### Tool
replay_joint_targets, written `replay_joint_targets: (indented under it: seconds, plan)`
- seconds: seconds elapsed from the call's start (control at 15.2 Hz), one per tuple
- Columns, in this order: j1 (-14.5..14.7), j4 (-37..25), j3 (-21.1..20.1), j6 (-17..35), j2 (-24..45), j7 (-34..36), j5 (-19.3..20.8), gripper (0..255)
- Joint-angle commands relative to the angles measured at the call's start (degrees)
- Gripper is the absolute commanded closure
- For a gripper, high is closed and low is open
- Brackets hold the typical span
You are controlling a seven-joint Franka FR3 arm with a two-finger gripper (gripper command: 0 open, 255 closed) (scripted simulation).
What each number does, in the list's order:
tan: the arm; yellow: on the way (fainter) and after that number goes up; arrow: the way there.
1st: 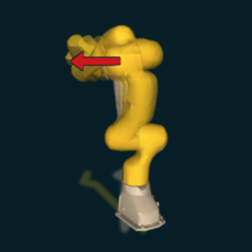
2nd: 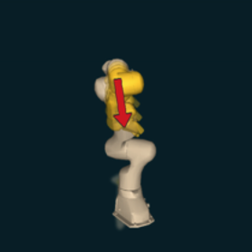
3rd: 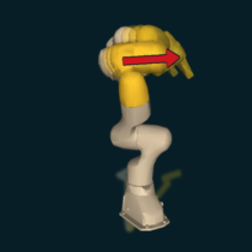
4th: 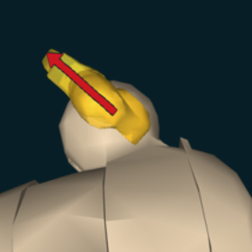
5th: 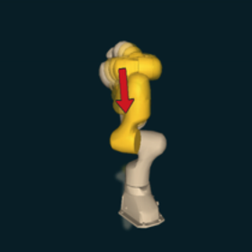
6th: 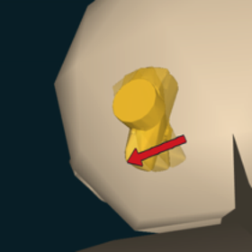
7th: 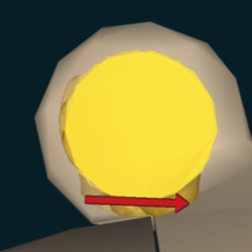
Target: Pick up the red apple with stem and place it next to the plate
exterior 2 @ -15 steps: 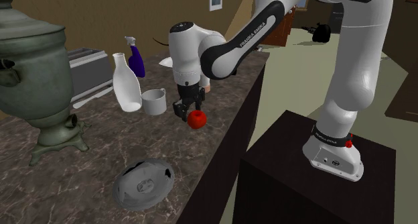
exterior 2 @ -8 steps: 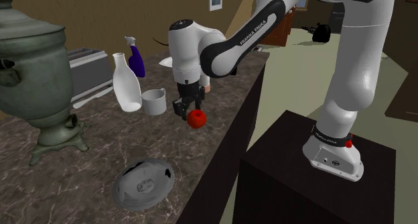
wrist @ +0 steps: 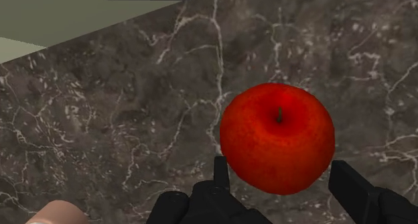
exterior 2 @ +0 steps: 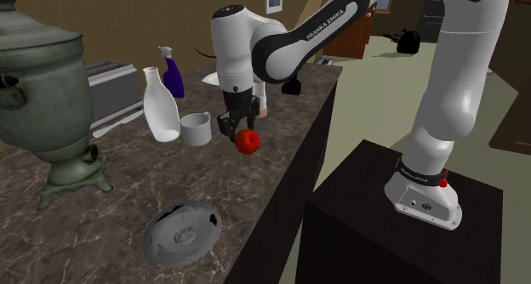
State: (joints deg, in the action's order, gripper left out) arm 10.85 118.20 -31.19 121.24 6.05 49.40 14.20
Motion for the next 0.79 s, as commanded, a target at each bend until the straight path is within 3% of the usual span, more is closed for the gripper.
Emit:
replay_joint_targets:
  seconds: [0.0, 0.73]
  plan:
    - [-0.2, -0.6, -0.1, -1.5, -1.2, -0.9, -0.9, 255]
    - [-0.4, -5.8, -0.2, -9.1, -4.4, -3.6, -3.6, 255]
